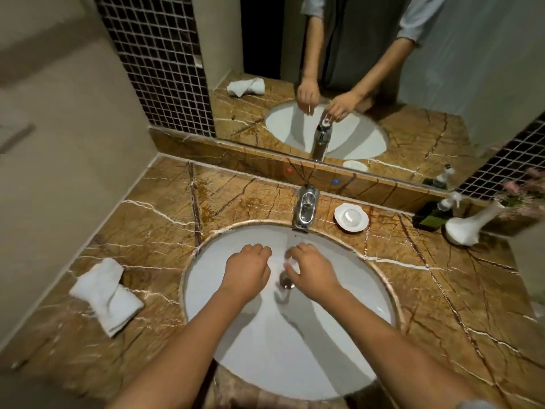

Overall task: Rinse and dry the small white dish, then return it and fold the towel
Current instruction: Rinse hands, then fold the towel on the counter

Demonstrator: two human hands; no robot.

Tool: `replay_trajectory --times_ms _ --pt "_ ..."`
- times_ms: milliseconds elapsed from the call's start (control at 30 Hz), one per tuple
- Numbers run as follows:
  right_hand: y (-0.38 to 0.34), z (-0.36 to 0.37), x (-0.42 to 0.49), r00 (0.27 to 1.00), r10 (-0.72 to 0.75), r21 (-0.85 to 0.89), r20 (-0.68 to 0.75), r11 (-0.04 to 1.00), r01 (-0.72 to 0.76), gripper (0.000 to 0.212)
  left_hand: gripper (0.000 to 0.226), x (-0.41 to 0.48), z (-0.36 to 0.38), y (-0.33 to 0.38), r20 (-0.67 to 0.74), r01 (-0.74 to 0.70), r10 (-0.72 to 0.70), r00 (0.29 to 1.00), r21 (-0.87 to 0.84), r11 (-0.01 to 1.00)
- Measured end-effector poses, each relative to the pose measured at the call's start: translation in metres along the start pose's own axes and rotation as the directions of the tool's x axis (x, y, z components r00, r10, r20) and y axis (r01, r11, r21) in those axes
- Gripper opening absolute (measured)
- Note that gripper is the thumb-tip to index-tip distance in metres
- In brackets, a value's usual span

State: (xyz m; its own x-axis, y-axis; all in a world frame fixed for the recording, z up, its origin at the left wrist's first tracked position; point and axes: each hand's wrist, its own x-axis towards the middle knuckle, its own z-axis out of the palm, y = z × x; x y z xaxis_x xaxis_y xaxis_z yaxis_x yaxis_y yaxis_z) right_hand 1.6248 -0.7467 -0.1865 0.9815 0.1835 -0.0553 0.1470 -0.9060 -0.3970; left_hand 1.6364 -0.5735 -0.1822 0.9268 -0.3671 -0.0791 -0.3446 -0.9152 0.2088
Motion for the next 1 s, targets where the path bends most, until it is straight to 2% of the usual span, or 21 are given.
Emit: replay_trajectory --times_ms 167,333,467,600,700,867,1000 --pt "-0.086 0.022 0.031 0.989 -0.148 0.048 0.027 0.988 0.146 0.029 0.033 -0.051 -0.021 -0.058 -0.05 0.176 -0.177 0.983 -0.007 0.984" --pt "-0.178 0.06 0.043 0.957 -0.28 0.108 0.076 0.956 0.272 0.028 0.029 -0.121 -0.036 -0.131 -0.064 0.39 -0.393 0.917 -0.046 0.92" --pt "-0.232 0.091 0.039 0.922 -0.337 0.129 0.193 0.94 0.316 0.036 0.037 -0.168 -0.04 -0.178 -0.055 0.505 -0.505 0.862 -0.015 0.863" --pt "-0.266 0.12 0.029 0.911 -0.336 0.099 0.237 0.942 0.322 0.064 0.062 -0.192 -0.035 -0.21 -0.031 0.487 -0.486 0.873 0.017 0.873" --pt "-0.28 0.137 0.022 0.919 -0.327 0.079 0.22 0.945 0.317 0.071 0.075 -0.195 -0.034 -0.222 -0.02 0.484 -0.485 0.874 -0.05 0.874" --pt "-0.295 0.155 0.017 0.927 -0.33 -0.028 0.177 0.94 0.34 0.068 0.072 -0.185 -0.035 -0.235 0.024 0.428 -0.429 0.903 -0.127 0.895" --pt "-0.291 0.159 0.019 0.919 -0.368 -0.085 0.143 0.92 0.381 0.049 0.075 -0.174 -0.032 -0.24 0.019 0.38 -0.382 0.924 -0.162 0.911"
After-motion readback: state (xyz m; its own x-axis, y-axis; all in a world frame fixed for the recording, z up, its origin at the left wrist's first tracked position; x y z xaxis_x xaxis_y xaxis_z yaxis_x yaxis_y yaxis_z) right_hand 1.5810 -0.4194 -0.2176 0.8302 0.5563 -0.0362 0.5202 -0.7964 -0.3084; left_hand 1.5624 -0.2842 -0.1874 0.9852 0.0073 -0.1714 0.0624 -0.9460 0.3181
